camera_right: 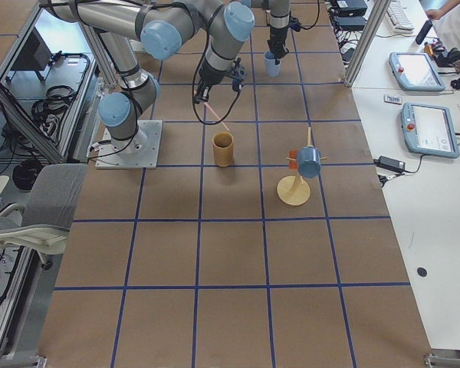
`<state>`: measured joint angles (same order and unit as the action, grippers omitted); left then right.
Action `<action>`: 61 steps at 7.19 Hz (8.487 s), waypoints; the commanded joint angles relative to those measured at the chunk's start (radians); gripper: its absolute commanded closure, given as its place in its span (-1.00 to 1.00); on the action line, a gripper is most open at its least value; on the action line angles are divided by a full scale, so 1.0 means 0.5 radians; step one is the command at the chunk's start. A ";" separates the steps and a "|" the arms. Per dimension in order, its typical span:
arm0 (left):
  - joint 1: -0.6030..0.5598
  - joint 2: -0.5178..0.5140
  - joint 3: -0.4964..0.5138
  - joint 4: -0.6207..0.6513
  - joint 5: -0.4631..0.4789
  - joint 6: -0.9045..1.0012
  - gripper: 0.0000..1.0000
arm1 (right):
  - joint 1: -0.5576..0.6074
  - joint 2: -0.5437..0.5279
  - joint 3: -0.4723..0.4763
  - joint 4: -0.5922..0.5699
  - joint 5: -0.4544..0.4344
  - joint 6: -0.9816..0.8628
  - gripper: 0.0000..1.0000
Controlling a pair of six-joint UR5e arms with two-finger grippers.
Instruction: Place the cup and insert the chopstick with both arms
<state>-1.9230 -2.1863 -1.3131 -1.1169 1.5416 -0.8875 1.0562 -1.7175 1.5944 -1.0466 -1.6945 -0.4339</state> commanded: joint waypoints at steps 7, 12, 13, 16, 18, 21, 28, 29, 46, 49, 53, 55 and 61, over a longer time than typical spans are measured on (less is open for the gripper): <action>0.078 0.062 0.071 -0.048 0.006 0.221 -1.00 | 0.342 0.179 -0.164 -0.327 0.258 0.030 1.00; 0.651 0.864 -0.192 -0.977 0.021 1.264 -0.96 | 0.936 0.498 -0.488 -0.444 0.281 0.645 1.00; 0.771 1.000 -0.397 -0.948 0.021 1.454 -0.96 | 1.119 0.608 -0.565 -0.514 0.290 0.835 1.00; 0.803 1.234 -0.629 -0.948 0.021 1.505 -1.00 | 1.491 0.873 -0.795 -0.619 0.446 1.372 1.00; 0.803 1.198 -0.607 -0.957 0.025 1.444 -1.00 | 1.673 0.934 -0.833 -0.616 0.492 1.634 1.00; 0.796 1.216 -0.607 -0.957 0.000 1.434 -1.00 | 1.716 1.014 -0.830 -0.622 0.649 1.733 1.00; 0.796 1.234 -0.607 -0.957 0.015 1.431 -1.00 | 1.716 1.189 -0.796 -0.695 0.705 1.828 0.90; 0.799 1.237 -0.607 -0.957 0.018 1.431 -1.00 | 1.716 1.204 -0.787 -0.753 0.701 1.834 0.74; 0.800 1.237 -0.607 -0.963 0.025 1.431 -1.00 | 1.134 0.125 0.158 -1.551 0.195 0.542 -1.00; 0.800 1.237 -0.607 -0.963 0.025 1.431 -1.00 | 1.072 0.210 -0.077 -1.276 0.330 0.586 -1.00; 0.800 1.240 -0.607 -0.963 0.025 1.431 -1.00 | 1.063 0.189 -0.093 -1.137 0.254 0.808 -1.00; 0.800 1.237 -0.607 -0.963 0.025 1.431 -1.00 | 1.060 0.195 -0.093 -1.143 0.260 0.782 -1.00; 0.800 1.240 -0.604 -0.963 0.025 1.431 -1.00 | 1.063 0.189 -0.096 -1.137 0.260 0.770 -1.00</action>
<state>-1.5232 -1.5670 -1.6154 -1.5984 1.5543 -0.1718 1.5875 -1.6229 1.5463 -1.6153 -1.5645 -0.0504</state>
